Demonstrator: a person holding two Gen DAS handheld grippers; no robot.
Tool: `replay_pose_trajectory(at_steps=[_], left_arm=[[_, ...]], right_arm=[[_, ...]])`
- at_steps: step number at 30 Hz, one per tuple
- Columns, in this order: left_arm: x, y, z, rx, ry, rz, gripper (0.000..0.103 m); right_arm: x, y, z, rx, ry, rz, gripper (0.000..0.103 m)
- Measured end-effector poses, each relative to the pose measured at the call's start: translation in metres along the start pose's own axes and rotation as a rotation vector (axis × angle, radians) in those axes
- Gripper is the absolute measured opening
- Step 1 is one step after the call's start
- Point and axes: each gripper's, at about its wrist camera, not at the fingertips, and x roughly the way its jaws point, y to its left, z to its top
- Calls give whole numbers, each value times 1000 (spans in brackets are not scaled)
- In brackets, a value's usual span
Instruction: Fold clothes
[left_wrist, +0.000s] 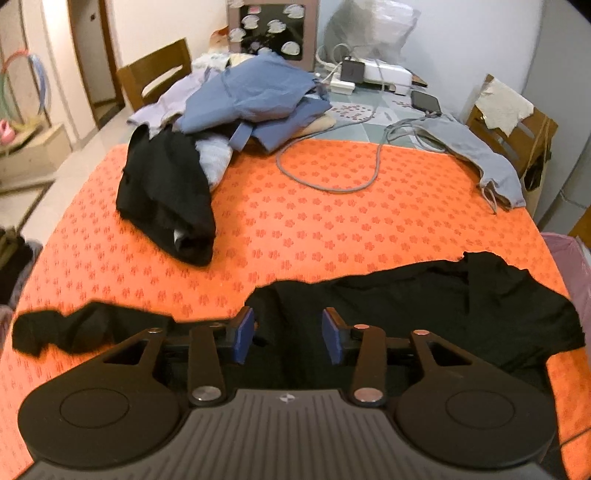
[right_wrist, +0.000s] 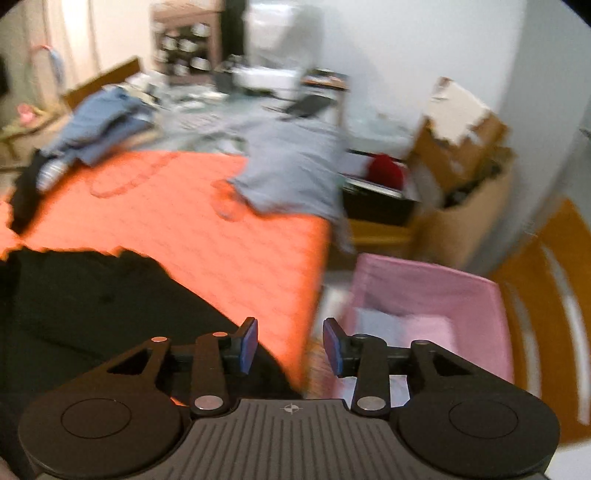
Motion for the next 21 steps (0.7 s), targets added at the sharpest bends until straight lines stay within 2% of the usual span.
replay_pose_trajectory(at_steps=[5,8,16,21], left_arm=[[16,-10,14,60,-11,-14,55],[33,-18,21,95,-3,-22,55],[78,-36,30,203,35,-56,56],[95,-41,26,273,50,-100,56]], right_arm=[[30,38,26,-63,-16,127,42],[53,70,38,-158,-18,192,42],[106,139,53,-358,23,282,41],[138,162,58,-474,75,315,41]])
